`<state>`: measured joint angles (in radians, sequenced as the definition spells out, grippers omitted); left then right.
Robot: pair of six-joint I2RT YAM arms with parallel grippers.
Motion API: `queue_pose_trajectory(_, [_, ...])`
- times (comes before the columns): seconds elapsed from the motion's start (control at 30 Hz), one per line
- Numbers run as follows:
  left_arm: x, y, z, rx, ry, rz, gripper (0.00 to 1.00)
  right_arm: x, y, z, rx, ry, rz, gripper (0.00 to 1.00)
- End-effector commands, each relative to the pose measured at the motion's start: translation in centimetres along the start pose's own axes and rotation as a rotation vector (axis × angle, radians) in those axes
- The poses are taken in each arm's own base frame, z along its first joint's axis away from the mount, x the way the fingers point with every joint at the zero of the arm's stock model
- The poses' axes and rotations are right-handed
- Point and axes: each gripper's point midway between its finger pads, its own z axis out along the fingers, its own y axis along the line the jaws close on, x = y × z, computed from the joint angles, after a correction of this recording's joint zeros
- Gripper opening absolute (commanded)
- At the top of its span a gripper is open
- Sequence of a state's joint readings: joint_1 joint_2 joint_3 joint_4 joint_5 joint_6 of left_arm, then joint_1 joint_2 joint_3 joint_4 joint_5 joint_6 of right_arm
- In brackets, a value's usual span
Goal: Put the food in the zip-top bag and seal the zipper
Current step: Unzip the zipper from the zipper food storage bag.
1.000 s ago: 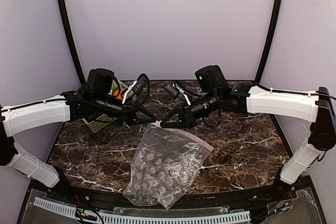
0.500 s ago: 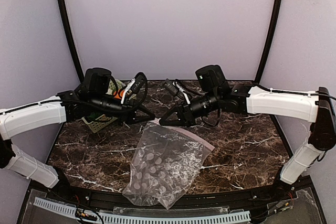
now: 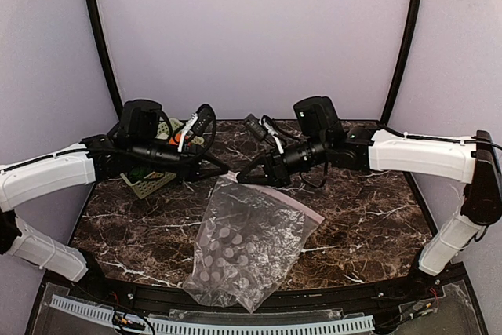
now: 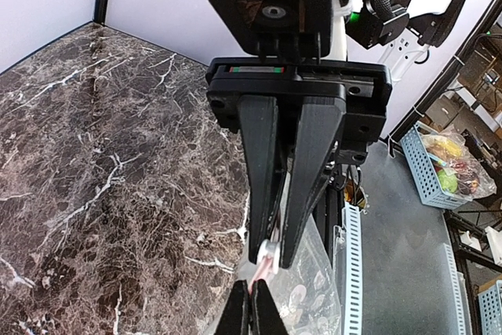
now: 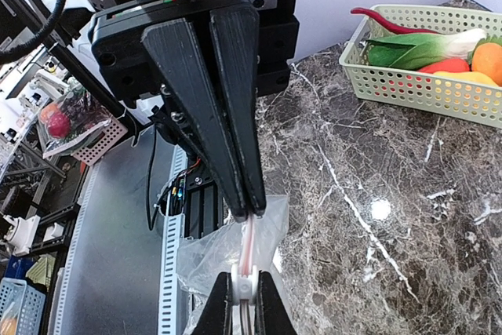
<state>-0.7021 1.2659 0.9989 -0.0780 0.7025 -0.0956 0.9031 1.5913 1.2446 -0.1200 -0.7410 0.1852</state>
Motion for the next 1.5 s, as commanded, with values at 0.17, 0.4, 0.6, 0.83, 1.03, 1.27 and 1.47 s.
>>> queue_pose_trajectory(0.17, [-2.0, 3.0, -2.7, -0.164, -0.076, -0.018, 0.01, 2.5, 0.4, -0.9, -0.007, 0.067, 0.070, 0.00])
queue_pose_trajectory(0.4, [-2.2, 3.8, -3.2, -0.197, -0.089, -0.027, 0.01, 2.6, 0.2, -1.0, -0.001, 0.068, 0.076, 0.00])
queue_pose_trajectory(0.6, [-2.4, 4.5, -3.7, -0.225, -0.101, -0.039, 0.01, 2.6, 0.1, -1.1, 0.000, 0.068, 0.075, 0.00])
queue_pose_trajectory(0.83, [-2.6, 5.4, -4.4, -0.269, -0.116, -0.052, 0.01, 2.8, 0.0, -1.1, 0.001, 0.070, 0.079, 0.00])
queue_pose_trajectory(1.03, [-2.8, 5.9, -4.9, -0.297, -0.130, -0.058, 0.01, 3.0, 0.0, -1.2, 0.006, 0.071, 0.082, 0.00])
queue_pose_trajectory(1.27, [-2.9, 6.4, -5.5, -0.320, -0.141, -0.063, 0.01, 3.2, -0.1, -1.2, 0.009, 0.074, 0.087, 0.00])
queue_pose_trajectory(1.47, [-3.1, 6.7, -5.8, -0.336, -0.150, -0.063, 0.01, 3.3, -0.2, -1.3, 0.016, 0.073, 0.089, 0.00])
